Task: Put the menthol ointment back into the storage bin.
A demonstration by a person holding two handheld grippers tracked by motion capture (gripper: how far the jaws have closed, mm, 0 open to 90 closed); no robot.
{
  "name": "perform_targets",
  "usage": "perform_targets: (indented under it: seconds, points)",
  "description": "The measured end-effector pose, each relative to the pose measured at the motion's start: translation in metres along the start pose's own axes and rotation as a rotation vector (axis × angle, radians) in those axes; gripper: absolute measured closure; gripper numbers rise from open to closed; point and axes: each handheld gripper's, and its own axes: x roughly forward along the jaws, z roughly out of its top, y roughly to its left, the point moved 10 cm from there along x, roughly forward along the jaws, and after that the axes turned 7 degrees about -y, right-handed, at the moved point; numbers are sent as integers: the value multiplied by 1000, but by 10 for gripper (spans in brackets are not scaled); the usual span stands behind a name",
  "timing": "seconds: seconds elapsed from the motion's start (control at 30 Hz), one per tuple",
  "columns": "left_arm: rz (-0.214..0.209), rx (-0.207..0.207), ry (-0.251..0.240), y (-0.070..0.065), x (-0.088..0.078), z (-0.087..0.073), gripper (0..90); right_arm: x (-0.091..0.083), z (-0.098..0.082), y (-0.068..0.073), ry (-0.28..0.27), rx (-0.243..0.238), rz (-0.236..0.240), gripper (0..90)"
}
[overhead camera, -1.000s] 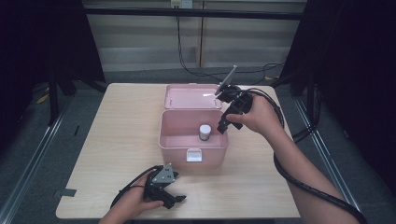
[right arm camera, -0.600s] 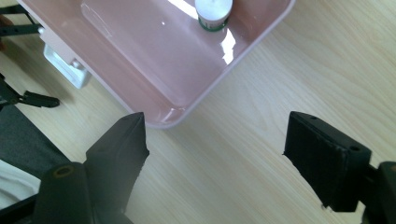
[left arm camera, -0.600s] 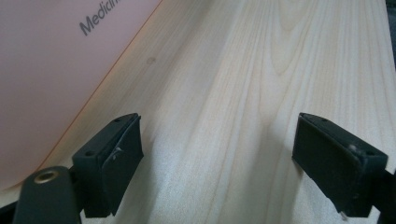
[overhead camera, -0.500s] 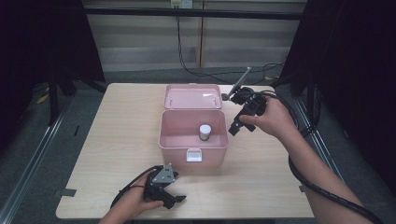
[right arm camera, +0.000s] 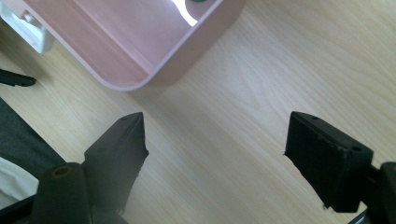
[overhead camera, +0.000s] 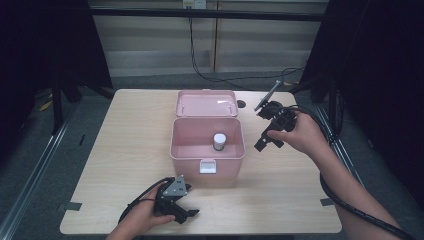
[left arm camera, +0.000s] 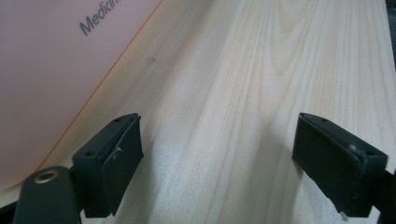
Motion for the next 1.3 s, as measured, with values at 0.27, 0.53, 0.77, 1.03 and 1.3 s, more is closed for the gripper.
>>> perform_targets:
  seconds: [0.27, 0.53, 0.77, 1.03, 1.3]
  points:
    - [2, -1, -3, 0, 0, 0, 153, 13, -14, -5, 8, 9, 14, 191]
    - [3, 1, -4, 0, 0, 0, 153, 27, -27, -10, -3, 25, 40, 191]
    - [3, 0, -4, 0, 0, 0, 153, 38, -34, -7, -18, 14, 67, 191]
    - [2, -4, -3, 0, 0, 0, 153, 58, -48, -4, -29, 1, 90, 191]
    - [3, -4, -3, 0, 0, 0, 153, 81, -66, -3, -33, 12, 117, 191]
